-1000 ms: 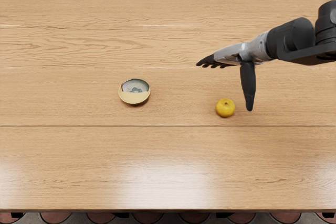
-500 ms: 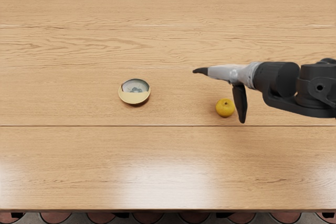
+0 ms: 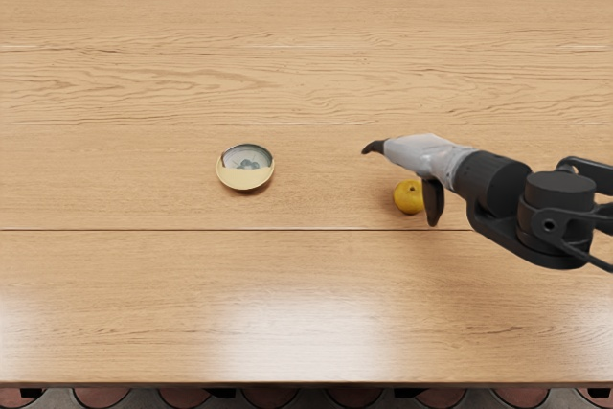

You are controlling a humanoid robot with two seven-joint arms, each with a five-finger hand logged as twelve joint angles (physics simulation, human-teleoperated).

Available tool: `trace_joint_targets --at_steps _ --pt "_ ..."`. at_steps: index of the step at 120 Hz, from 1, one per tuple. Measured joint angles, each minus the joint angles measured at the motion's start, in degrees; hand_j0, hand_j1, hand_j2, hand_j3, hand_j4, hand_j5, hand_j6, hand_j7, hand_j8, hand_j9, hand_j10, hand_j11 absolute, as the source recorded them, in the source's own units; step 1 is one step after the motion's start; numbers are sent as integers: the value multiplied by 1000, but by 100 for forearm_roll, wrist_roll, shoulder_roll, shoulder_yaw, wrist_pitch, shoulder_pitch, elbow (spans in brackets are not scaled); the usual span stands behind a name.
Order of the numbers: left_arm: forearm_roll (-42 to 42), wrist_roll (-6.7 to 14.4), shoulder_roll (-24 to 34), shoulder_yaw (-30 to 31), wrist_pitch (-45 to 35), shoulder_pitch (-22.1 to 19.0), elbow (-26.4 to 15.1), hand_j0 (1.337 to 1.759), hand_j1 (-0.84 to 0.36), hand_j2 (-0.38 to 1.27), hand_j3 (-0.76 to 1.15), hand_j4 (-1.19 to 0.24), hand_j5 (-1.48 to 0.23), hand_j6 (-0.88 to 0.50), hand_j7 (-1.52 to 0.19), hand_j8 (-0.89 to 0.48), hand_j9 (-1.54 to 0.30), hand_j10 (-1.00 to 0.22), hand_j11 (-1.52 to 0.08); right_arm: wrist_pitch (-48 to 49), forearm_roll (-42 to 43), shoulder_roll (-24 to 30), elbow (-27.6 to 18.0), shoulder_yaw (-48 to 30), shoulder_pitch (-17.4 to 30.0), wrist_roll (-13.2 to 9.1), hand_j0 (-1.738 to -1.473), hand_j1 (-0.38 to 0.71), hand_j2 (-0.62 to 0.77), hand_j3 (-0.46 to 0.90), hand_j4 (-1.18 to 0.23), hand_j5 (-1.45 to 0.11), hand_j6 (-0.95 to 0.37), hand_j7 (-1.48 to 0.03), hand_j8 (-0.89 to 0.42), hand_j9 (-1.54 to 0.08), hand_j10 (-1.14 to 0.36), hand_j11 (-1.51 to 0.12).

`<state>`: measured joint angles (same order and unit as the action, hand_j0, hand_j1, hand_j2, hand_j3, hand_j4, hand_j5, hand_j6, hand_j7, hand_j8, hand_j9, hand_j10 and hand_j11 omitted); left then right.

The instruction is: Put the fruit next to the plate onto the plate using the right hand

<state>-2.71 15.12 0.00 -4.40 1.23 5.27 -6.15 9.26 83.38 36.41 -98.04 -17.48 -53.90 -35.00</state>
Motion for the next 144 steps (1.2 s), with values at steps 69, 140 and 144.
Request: trace_joint_targets --at_steps 69,140,144 --pt "1 0 0 0 0 0 0 1658 330 3 0 -16 -21 -17 -21 -17 -21 -16 -21 -545 482 -241 345 -2 604 0 -1658 -43 -49 0 -261 -335 -262 -334 -261 -334 -260 -334" --pt "2 0 0 1 0 0 0 1658 330 3 0 -16 -21 -17 -21 -17 -21 -16 -21 -556 459 -263 695 -2 635 0 -1658 78 -69 0 -361 -466 -363 -465 -362 -466 -361 -465" --pt "3 0 0 1 0 0 0 1658 330 3 0 -16 -21 -17 -21 -17 -21 -16 -21 -556 459 -277 705 -2 635 0 -1658 83 -69 0 -364 -470 -366 -470 -365 -470 -364 -470"
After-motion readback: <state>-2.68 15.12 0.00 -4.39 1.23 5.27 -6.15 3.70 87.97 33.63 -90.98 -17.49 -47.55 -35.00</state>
